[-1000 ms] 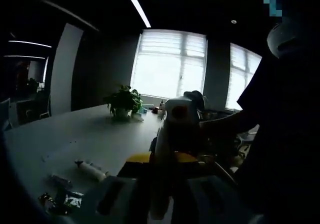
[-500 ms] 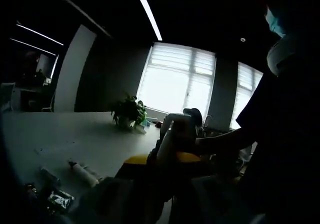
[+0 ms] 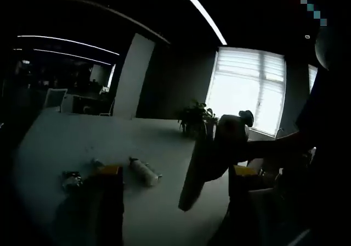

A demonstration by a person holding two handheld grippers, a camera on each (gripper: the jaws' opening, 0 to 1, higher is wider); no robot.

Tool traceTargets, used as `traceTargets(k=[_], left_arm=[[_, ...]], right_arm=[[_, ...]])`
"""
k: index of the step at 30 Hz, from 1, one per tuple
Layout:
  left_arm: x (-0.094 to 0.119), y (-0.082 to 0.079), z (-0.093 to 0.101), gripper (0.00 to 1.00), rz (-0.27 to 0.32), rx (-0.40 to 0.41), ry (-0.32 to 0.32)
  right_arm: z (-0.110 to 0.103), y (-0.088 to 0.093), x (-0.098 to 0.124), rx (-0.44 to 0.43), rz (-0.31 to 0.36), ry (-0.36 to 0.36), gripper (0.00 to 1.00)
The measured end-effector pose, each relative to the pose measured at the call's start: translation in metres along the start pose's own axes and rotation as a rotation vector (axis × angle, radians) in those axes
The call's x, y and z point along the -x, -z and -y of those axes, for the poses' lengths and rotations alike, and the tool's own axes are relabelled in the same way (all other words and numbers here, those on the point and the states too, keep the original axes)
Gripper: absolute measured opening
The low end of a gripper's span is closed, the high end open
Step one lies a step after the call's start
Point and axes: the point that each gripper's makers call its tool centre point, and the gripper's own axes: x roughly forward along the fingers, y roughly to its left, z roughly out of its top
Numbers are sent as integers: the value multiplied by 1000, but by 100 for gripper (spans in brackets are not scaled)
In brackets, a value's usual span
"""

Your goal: Arrange the skincare products in the storage area until every visible bottle or jar stands upright without overlapping.

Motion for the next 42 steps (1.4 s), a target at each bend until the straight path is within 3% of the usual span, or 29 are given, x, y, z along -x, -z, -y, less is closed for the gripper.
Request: traceTargets(k=[10, 25, 29, 35, 42], left_arm=[[6, 26, -6, 99, -30, -54, -112], [22, 45, -16, 99, -80, -59, -144], [36, 46, -33, 99, -96, -82, -189], [57, 41, -70, 99, -77, -32, -260], [53, 43, -77, 99, -72, -21, -275]], right_arm=[[31, 7, -4, -28, 23, 57, 5], [67, 19, -8, -45, 50, 164, 5], [74, 28, -8, -47, 37, 182, 5], [88, 39, -11, -65, 44, 197, 5], [100, 55, -19, -67, 42, 210, 5]])
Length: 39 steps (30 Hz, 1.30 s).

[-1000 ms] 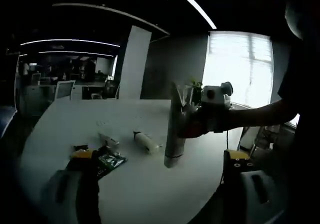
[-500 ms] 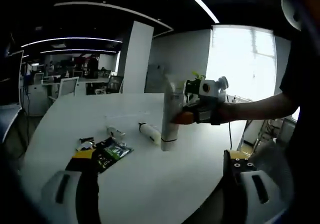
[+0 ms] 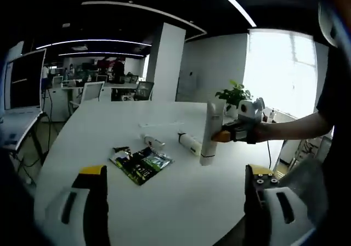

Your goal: Arrange the skincare products in the storage area until every visible bottle or jar stands upright without overlapping.

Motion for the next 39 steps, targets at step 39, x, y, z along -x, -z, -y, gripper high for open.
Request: traceTargets(k=[39], left_arm=[[-10, 16, -26, 94, -56, 29, -81]], right_arm=[[26, 25, -32, 113, -6, -72, 9]])
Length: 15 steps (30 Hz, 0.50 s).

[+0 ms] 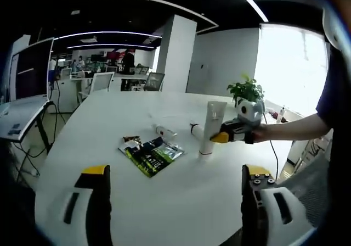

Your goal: Arrange the skincare products in the storage area until every visible bottle or jar stands upright without overlapping.

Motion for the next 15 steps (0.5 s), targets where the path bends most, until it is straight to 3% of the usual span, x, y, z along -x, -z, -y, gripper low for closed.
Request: traceTargets(k=[7, 15], left_arm=[[-2, -7, 0, 93, 8, -10, 8], [-1, -4, 2, 92, -8, -11, 21]], right_arm=[[-2, 0, 1, 15, -19, -10, 10], [-4, 0, 4, 24, -47, -3, 11]])
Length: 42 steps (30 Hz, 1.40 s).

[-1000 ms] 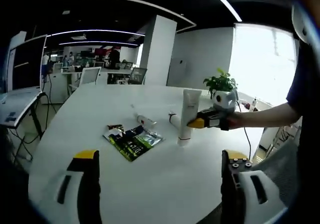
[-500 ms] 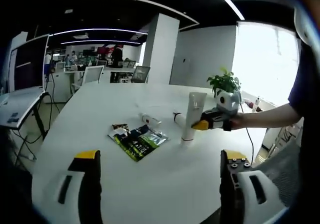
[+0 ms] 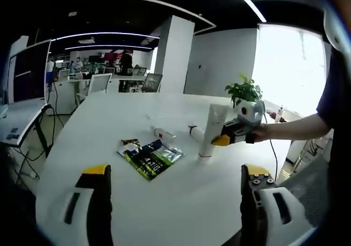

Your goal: Arrange the skincare products in the storage area until every visible bottle or jar stands upright without overlapping.

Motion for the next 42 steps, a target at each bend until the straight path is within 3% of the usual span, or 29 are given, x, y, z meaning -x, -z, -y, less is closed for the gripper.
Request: traceTargets(k=[13, 24, 32, 42], left_arm=[[4, -5, 8, 91, -2, -13, 20], [3, -3, 16, 91, -13, -21, 48], [3, 0, 21, 90, -27, -28, 69], [14, 8, 26, 90, -68, -59, 72]], right_arm=[[3, -8, 5, -26, 1, 36, 11], [6, 6, 14, -22, -87, 93, 15], [0, 12, 33, -81, -129, 145, 28], [-25, 8, 53, -143, -157, 219, 48]])
